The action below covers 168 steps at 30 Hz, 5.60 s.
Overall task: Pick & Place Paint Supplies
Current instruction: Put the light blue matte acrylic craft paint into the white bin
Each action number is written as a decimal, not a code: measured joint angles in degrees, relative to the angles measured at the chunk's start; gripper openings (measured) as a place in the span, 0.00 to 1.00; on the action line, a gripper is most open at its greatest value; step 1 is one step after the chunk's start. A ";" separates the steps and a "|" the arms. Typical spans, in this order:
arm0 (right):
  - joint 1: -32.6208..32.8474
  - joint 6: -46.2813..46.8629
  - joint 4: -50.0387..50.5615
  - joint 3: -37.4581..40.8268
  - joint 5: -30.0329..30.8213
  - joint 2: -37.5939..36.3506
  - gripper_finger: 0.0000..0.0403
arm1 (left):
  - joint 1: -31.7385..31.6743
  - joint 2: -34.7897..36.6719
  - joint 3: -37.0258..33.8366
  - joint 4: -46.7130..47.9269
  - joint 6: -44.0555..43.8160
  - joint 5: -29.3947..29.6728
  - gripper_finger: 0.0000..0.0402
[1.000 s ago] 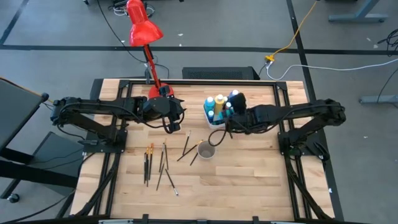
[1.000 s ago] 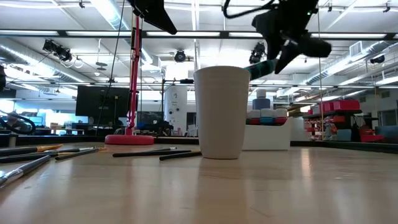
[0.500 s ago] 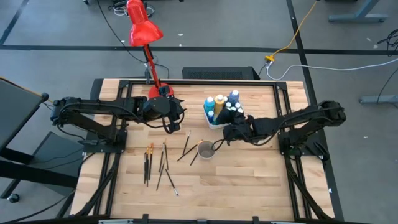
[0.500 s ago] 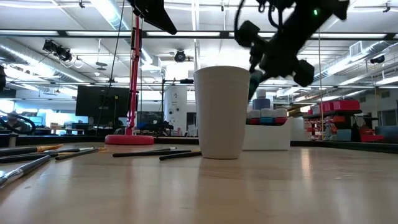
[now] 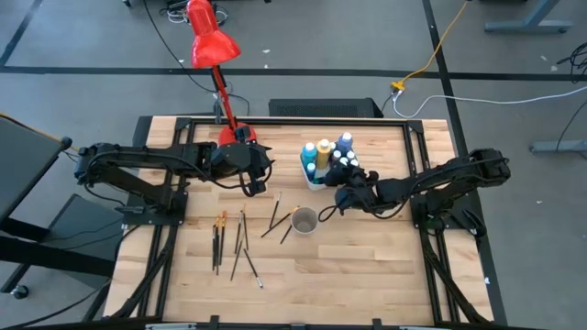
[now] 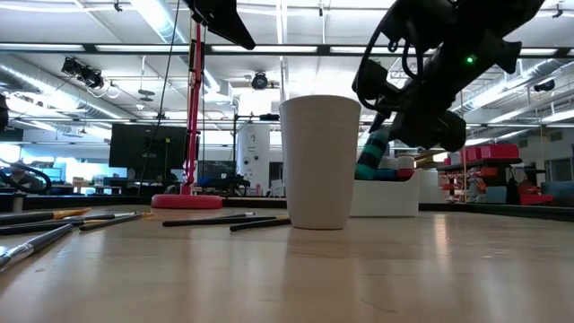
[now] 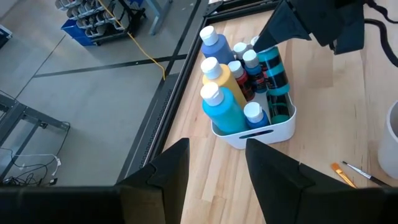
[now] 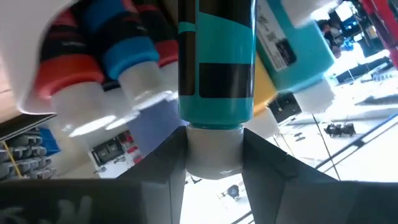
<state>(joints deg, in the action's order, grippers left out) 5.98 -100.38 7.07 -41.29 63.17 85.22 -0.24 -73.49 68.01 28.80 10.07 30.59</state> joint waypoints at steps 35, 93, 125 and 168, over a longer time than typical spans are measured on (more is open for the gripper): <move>-4.90 -12.57 -13.37 1.21 -30.90 0.10 0.49 | -0.01 0.00 0.00 -0.01 -0.02 -0.07 0.42; -9.17 -0.10 -19.83 1.04 -40.28 0.01 0.68 | 0.01 0.00 0.00 0.02 -0.24 -1.93 0.42; -10.53 62.92 -14.38 1.04 -28.13 -0.01 0.67 | 0.01 0.00 0.00 0.01 -0.43 -1.95 0.42; -11.36 93.76 -33.80 1.08 -43.37 6.76 0.66 | 0.01 0.01 0.00 -0.01 -3.40 -9.80 0.42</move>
<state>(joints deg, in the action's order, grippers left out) -5.39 -6.62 -26.73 -40.21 19.80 91.98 -0.23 -73.48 68.01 28.79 6.67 20.79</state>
